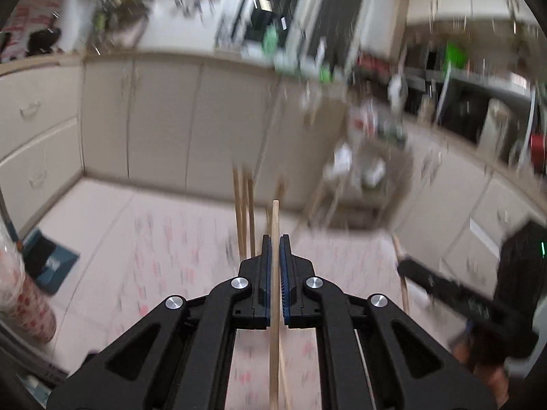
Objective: Organize utensils
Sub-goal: 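Raise both held sticks upright above the jar mouth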
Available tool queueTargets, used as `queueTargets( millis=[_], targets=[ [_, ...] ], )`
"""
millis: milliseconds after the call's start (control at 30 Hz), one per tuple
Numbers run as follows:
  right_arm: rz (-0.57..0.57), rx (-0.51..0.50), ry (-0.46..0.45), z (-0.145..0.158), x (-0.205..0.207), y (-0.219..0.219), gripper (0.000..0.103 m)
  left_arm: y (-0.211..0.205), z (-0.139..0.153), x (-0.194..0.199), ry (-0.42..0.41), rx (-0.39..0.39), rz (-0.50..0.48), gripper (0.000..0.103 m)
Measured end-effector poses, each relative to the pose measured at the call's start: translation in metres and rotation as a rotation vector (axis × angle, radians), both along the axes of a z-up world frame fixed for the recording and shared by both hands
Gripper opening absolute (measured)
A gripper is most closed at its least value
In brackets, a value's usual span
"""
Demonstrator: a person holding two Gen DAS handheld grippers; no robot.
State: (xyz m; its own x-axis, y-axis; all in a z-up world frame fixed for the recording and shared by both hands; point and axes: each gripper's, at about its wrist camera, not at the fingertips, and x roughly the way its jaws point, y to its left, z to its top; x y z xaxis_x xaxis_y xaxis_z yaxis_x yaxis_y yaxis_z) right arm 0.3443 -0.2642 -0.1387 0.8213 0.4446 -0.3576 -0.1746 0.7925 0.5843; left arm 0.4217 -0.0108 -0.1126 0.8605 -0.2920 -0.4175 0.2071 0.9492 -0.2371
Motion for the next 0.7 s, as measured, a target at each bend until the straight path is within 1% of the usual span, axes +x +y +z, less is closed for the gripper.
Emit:
queueTargets(
  millis=[33, 133, 267, 400, 467, 633, 700],
  targets=[
    [-0.024, 0.009, -0.04, 0.008, 0.001, 0.002, 0.006, 0.003, 0.008, 0.004, -0.034, -0.026, 0.016, 0.004],
    [-0.091, 0.024, -0.114, 0.025, 0.006, 0.008, 0.006, 0.016, 0.029, 0.021, -0.14, -0.112, 0.094, 0.004],
    [-0.187, 0.01, -0.223, 0.048, 0.013, 0.003, 0.006, 0.022, 0.046, 0.038, -0.24, -0.167, 0.173, 0.004],
    [-0.253, -0.012, -0.32, 0.069, 0.023, 0.009, 0.006, 0.021, 0.053, 0.06, -0.289, -0.183, 0.23, 0.004],
    [-0.272, -0.011, -0.347, 0.074, 0.028, 0.01, 0.006, 0.021, 0.051, 0.069, -0.301, -0.189, 0.245, 0.004],
    [-0.307, 0.003, -0.381, 0.077, 0.049, 0.018, 0.006, 0.021, 0.039, 0.094, -0.308, -0.216, 0.275, 0.004],
    [-0.313, 0.006, -0.386, 0.074, 0.056, 0.023, 0.006, 0.022, 0.031, 0.097, -0.309, -0.225, 0.291, 0.004]
  ],
)
